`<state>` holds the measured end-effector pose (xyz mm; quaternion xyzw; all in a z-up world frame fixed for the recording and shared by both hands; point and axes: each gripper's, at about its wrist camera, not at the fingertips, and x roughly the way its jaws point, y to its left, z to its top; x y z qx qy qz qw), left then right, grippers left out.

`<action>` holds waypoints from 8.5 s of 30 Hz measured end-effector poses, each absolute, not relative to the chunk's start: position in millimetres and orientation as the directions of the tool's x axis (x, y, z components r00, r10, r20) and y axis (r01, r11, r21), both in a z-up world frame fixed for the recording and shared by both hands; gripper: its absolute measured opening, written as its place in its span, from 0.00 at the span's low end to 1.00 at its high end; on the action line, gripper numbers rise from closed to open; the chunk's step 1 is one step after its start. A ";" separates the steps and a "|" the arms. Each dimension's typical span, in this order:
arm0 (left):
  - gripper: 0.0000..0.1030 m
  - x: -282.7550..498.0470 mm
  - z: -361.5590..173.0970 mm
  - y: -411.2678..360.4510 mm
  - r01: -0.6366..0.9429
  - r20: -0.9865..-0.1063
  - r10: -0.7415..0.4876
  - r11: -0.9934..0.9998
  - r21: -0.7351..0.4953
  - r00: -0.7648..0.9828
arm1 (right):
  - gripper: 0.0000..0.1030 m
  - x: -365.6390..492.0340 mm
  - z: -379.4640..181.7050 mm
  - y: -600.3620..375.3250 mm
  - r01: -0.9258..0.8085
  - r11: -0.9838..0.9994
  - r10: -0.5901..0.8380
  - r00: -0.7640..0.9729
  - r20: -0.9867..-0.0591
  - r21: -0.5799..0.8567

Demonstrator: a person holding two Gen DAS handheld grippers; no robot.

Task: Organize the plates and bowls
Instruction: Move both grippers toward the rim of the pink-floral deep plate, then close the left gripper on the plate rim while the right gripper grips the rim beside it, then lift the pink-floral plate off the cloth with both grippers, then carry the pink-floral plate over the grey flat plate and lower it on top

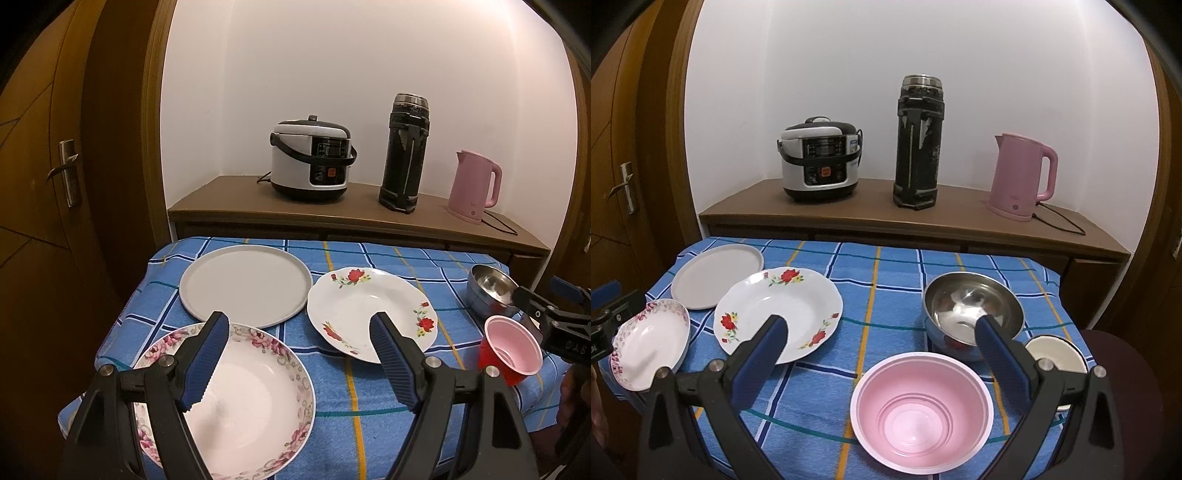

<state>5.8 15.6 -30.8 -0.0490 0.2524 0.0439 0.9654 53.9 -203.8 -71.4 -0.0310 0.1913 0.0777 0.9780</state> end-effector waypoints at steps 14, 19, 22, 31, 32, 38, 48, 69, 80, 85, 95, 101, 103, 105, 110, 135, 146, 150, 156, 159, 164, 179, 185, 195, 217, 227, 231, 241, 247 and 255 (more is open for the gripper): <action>0.78 5.2 -30.9 20.1 -0.121 -0.489 0.070 0.990 -0.073 0.870 | 1.00 56.4 -71.0 -189.0 -0.188 0.981 0.153 0.910 -0.384 -0.053; 0.78 5.6 -31.3 20.6 -0.119 -0.488 0.068 0.990 -0.074 0.870 | 1.00 57.6 -70.4 -188.4 -0.189 0.980 0.154 0.910 -0.384 -0.055; 0.78 5.6 -31.6 20.6 -0.119 -0.489 0.068 0.990 -0.074 0.870 | 1.00 58.2 -70.5 -187.6 -0.191 0.980 0.155 0.910 -0.385 -0.056; 0.78 5.5 -34.3 26.7 -0.139 -0.491 0.085 0.987 -0.075 0.867 | 0.98 56.6 -72.4 -176.7 -0.223 0.973 0.182 0.900 -0.395 -0.058; 0.78 5.3 -35.1 28.9 -0.144 -0.495 0.089 0.987 -0.076 0.865 | 0.98 56.7 -72.6 -174.6 -0.228 0.972 0.187 0.899 -0.397 -0.057; 0.78 -6.3 -43.5 54.9 -0.226 -0.504 0.167 0.973 -0.058 0.848 | 0.86 58.1 -79.1 -149.9 -0.316 0.948 0.267 0.862 -0.431 -0.044; 0.78 -21.7 -76.9 117.8 -0.366 -0.580 0.256 0.927 -0.079 0.774 | 0.52 65.9 -108.0 -71.4 -0.537 0.844 0.445 0.719 -0.534 -0.019; 0.52 -18.0 -109.2 137.6 -0.334 -0.640 0.164 0.930 -0.152 0.751 | 0.26 80.2 -143.0 -1.8 -0.651 0.759 0.493 0.576 -0.652 -0.001; 0.42 -16.0 -115.7 137.9 -0.334 -0.656 0.151 0.929 -0.162 0.740 | 0.20 82.5 -148.1 1.3 -0.652 0.758 0.482 0.569 -0.666 -0.009; 0.26 -13.3 -118.7 136.8 -0.333 -0.659 0.156 0.931 -0.151 0.736 | 0.15 79.4 -148.9 3.3 -0.663 0.748 0.489 0.571 -0.659 -0.019; 0.24 -11.9 -122.6 138.3 -0.334 -0.647 0.157 0.929 -0.161 0.746 | 0.16 86.7 -152.7 5.1 -0.678 0.735 0.512 0.563 -0.648 -0.009; 0.24 -14.0 -122.3 136.2 -0.338 -0.637 0.167 0.928 -0.157 0.752 | 0.16 85.1 -153.9 4.7 -0.688 0.726 0.525 0.567 -0.635 -0.015; 0.24 -14.9 -122.0 135.5 -0.340 -0.634 0.171 0.928 -0.155 0.755 | 0.16 85.1 -154.5 3.6 -0.688 0.726 0.531 0.566 -0.630 -0.006; 0.24 -15.0 -121.3 135.7 -0.342 -0.635 0.170 0.927 -0.157 0.754 | 0.16 84.6 -154.0 2.9 -0.689 0.725 0.537 0.562 -0.629 0.004; 0.24 -16.1 -121.2 134.6 -0.346 -0.632 0.175 0.925 -0.157 0.755 | 0.16 84.3 -154.6 0.8 -0.690 0.724 0.543 0.560 -0.625 0.011; 0.24 -11.8 -101.7 133.1 -0.340 -0.567 0.194 0.926 -0.164 0.801 | 0.16 76.3 -136.6 -7.9 -0.672 0.740 0.566 0.614 -0.551 0.011; 0.24 0.4 -80.0 131.3 -0.318 -0.518 0.196 0.935 -0.157 0.833 | 0.16 81.7 -122.4 -10.9 -0.655 0.756 0.562 0.642 -0.521 0.009; 0.24 4.9 -72.2 130.2 -0.308 -0.498 0.198 0.939 -0.150 0.844 | 0.16 85.8 -117.3 -12.8 -0.650 0.760 0.562 0.649 -0.514 0.010; 0.24 13.3 -60.4 127.7 -0.290 -0.469 0.198 0.948 -0.133 0.861 | 0.16 92.2 -106.4 -15.6 -0.635 0.772 0.555 0.668 -0.495 0.008; 0.24 17.1 -55.7 126.5 -0.283 -0.457 0.196 0.950 -0.129 0.868 | 0.16 95.2 -101.3 -17.4 -0.627 0.779 0.551 0.679 -0.485 0.008; 0.24 24.2 -47.9 123.8 -0.274 -0.436 0.197 0.954 -0.121 0.878 | 0.16 100.1 -93.9 -18.9 -0.613 0.790 0.543 0.695 -0.471 0.006; 0.24 50.1 -14.0 123.1 -0.249 -0.345 0.197 0.962 -0.113 0.918 | 0.16 113.7 -58.7 -19.8 -0.573 0.819 0.518 0.755 -0.402 -0.022; 0.24 63.7 -3.6 123.6 -0.242 -0.310 0.200 0.965 -0.104 0.930 | 0.16 124.9 -47.0 -18.0 -0.551 0.834 0.504 0.774 -0.383 -0.015; 0.24 93.2 -6.2 137.5 -0.235 -0.305 0.192 0.965 -0.113 0.933 | 0.16 149.6 -42.3 -5.1 -0.523 0.852 0.471 0.789 -0.394 -0.029; 0.24 139.0 -38.7 164.2 -0.203 -0.333 0.140 0.966 -0.162 0.933 | 0.16 197.5 -65.0 17.6 -0.479 0.877 0.416 0.784 -0.462 -0.022; 0.24 144.9 -44.5 164.2 -0.215 -0.364 0.145 0.963 -0.160 0.920 | 0.16 205.2 -68.2 22.1 -0.474 0.880 0.407 0.781 -0.473 -0.025; 0.24 148.9 -48.1 164.9 -0.219 -0.386 0.145 0.963 -0.156 0.911 | 0.16 207.2 -70.3 25.1 -0.471 0.881 0.396 0.778 -0.487 -0.036; 0.24 155.8 -57.3 167.9 -0.223 -0.438 0.133 0.961 -0.161 0.889 | 0.16 213.0 -73.1 27.6 -0.465 0.884 0.380 0.772 -0.510 -0.045; 0.24 161.6 -63.0 170.2 -0.222 -0.475 0.118 0.961 -0.168 0.872 | 0.16 216.9 -74.7 30.1 -0.460 0.886 0.366 0.768 -0.526 -0.054; 0.24 165.4 -69.0 170.2 -0.225 -0.506 0.115 0.961 -0.161 0.855 | 0.16 219.4 -76.3 30.1 -0.457 0.887 0.356 0.764 -0.538 -0.062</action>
